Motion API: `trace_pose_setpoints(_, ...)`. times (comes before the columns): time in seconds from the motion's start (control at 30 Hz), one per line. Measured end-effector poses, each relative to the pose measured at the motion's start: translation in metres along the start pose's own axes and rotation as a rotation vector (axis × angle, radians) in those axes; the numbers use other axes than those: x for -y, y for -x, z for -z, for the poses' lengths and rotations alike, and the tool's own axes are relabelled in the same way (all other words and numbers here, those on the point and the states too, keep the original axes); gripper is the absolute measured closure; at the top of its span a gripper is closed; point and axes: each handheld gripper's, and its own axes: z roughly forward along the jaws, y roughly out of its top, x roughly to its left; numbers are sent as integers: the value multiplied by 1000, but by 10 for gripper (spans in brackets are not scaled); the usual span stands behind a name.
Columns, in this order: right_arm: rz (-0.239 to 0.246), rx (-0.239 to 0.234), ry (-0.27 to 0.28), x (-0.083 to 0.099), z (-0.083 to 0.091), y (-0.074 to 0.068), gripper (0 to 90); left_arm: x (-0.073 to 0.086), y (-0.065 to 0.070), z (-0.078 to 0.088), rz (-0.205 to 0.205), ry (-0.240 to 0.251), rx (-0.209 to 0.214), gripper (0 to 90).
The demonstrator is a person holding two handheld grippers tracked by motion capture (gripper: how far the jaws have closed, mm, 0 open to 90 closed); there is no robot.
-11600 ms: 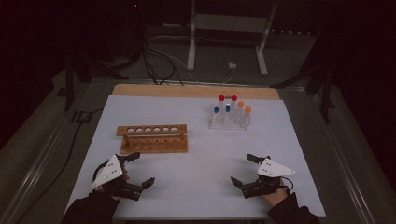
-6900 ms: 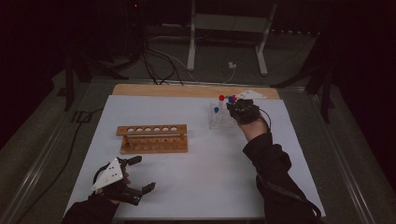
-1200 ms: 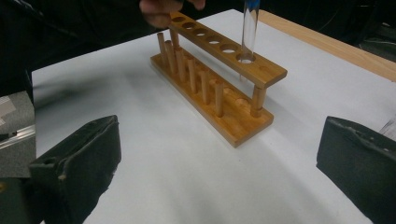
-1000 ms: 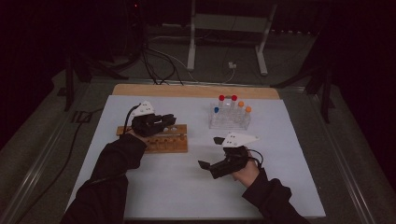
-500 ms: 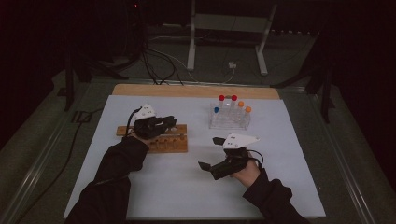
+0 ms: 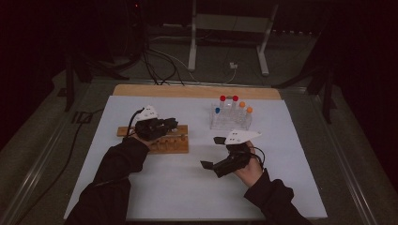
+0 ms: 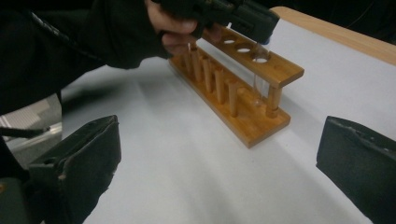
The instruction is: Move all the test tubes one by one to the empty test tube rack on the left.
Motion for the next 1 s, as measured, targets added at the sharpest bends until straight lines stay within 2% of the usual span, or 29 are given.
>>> trace_pose_setpoints(0.07,11,30,10,-2,3,-1,0,0,0,0,-2,-1,1,759)
trace_pose_setpoints(0.17,31,67,33,-7,8,-1,0,0,3,2,-3,6,-6,632)
trace_pose_setpoints(0.3,32,97,47,-11,12,1,0,-4,6,11,5,35,9,513)
trace_pose_setpoints(0.37,29,122,56,-13,14,3,0,-8,8,16,8,43,-2,439)
trace_pose_setpoints(0.43,28,139,56,-16,16,6,0,-10,10,23,18,55,16,379)
trace_pose_setpoints(0.47,26,152,57,-17,18,7,0,-12,12,26,16,52,8,341)
trace_pose_setpoints(0.57,31,182,63,-22,20,11,0,-14,18,36,18,44,24,182)
trace_pose_setpoints(0.6,31,191,63,-24,20,13,0,-14,20,39,21,49,39,154)
trace_pose_setpoints(0.7,25,229,71,-28,21,18,0,-15,25,49,32,52,47,67)
trace_pose_setpoints(0.77,10,243,65,-31,20,22,0,-13,28,57,34,58,68,24)
trace_pose_setpoints(0.83,1,262,68,-33,19,26,0,-12,32,62,34,57,52,15)
trace_pose_setpoints(1.0,-33,325,65,-34,14,38,0,-1,43,72,30,61,60,15)
